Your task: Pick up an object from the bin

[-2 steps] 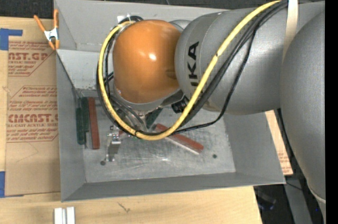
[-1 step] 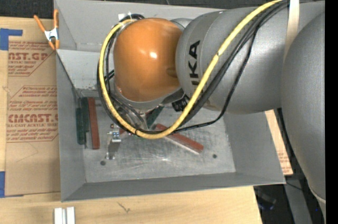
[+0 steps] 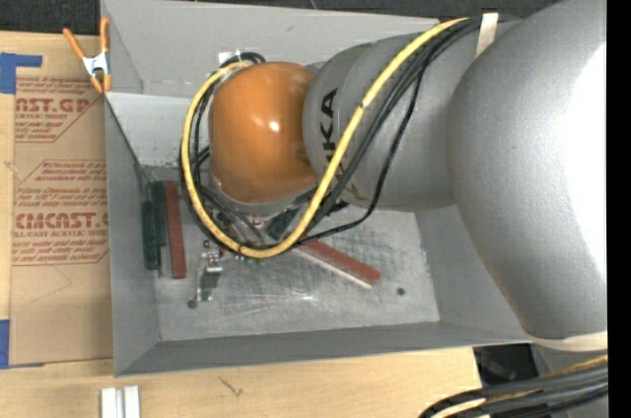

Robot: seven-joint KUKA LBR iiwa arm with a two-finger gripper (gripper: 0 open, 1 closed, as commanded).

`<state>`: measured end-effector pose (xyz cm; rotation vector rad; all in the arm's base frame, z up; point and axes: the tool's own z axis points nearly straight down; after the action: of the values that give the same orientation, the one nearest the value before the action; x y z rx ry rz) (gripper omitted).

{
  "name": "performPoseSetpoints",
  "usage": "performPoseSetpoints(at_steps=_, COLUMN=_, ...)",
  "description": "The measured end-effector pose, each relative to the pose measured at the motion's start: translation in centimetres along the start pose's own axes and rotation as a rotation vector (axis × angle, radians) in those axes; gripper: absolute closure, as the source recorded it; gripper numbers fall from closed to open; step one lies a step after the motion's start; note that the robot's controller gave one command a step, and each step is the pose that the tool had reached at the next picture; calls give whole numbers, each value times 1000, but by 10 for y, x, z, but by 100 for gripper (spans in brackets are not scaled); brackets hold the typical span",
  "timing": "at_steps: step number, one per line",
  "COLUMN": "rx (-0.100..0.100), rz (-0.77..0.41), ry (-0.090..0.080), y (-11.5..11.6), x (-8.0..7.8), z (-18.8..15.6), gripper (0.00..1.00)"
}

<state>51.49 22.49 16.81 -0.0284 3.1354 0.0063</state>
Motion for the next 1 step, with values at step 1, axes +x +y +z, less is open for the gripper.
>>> performPoseSetpoints(at_steps=1, rx=2, rz=-22, ry=5, y=-35, x=-3, z=58, gripper=0)
